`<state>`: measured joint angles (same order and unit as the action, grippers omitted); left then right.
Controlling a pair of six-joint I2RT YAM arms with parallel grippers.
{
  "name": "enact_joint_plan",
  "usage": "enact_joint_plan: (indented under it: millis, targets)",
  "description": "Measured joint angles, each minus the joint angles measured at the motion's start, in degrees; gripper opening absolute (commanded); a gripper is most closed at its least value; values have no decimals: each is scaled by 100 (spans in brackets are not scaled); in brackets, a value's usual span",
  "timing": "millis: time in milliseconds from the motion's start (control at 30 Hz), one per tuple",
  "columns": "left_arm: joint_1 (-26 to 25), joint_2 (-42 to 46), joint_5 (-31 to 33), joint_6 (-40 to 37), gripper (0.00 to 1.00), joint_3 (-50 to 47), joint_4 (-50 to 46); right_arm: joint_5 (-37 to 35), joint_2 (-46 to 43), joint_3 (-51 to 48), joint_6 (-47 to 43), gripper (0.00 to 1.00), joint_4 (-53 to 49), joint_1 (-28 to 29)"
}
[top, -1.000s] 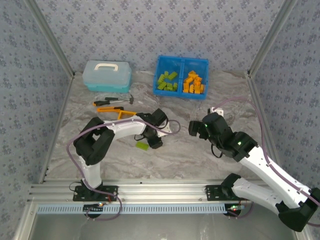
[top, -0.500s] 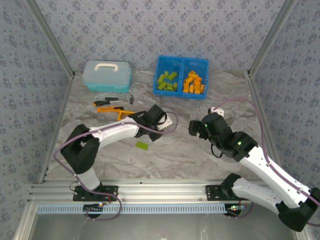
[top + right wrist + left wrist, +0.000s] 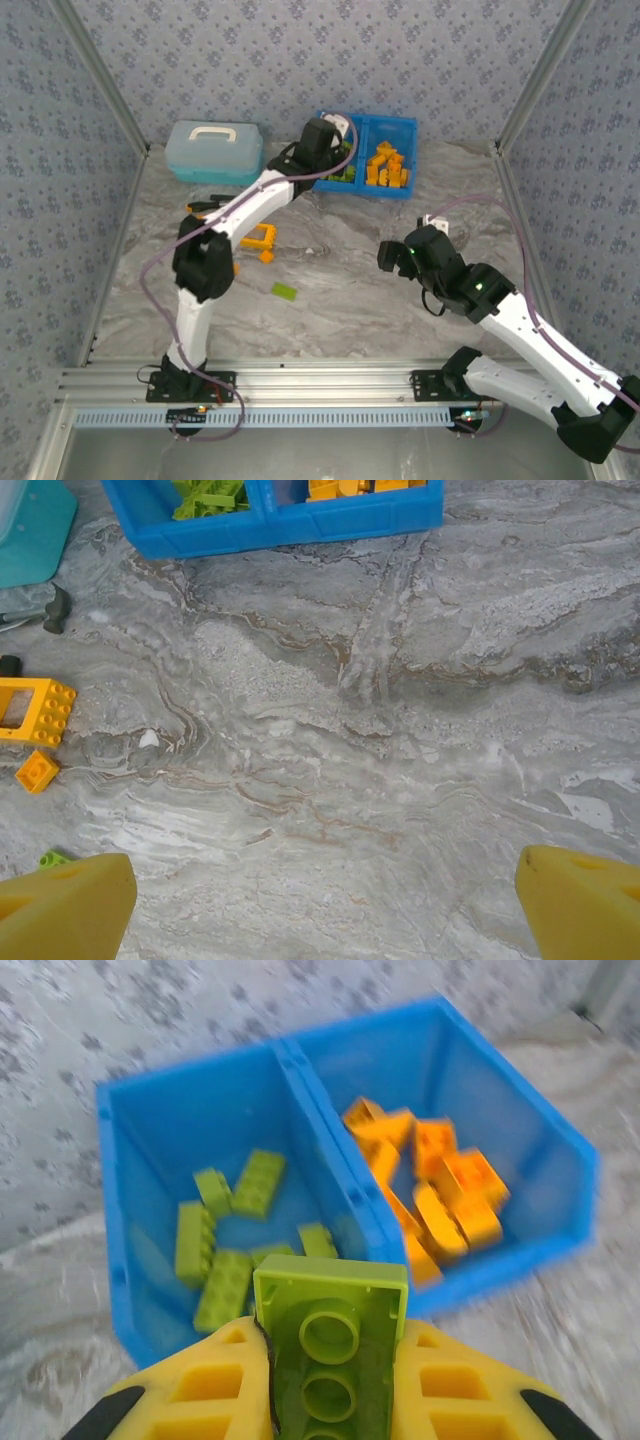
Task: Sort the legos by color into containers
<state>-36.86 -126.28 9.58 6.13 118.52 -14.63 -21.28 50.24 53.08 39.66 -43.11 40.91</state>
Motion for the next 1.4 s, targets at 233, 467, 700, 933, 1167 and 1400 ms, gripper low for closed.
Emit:
enact_joint_plan:
  millis: [233,467,700,933,1167,1400]
  targets:
    - [90,-2013,522,492,36,2605,-546,-61,-219,0,31,100,-177,2]
    - [162,-2697,654,518,68,3545,-588,-136,-367,0,66,100,-321,11]
    - [160,-2135,610,603,69,3731,-1346,-195,-398,0,66,100,-313,13]
    - [-101,1502,658,1488,69,50,-1801,-192,-238,0,63,100,-138,13]
    - [-481,5056,1213,5049,69,-4201,-1803,-162,57,0,22,100,144,11]
    - [-874,5394,1078,8293,73,-5882,-3047,11,326,0,0,100,308,11]
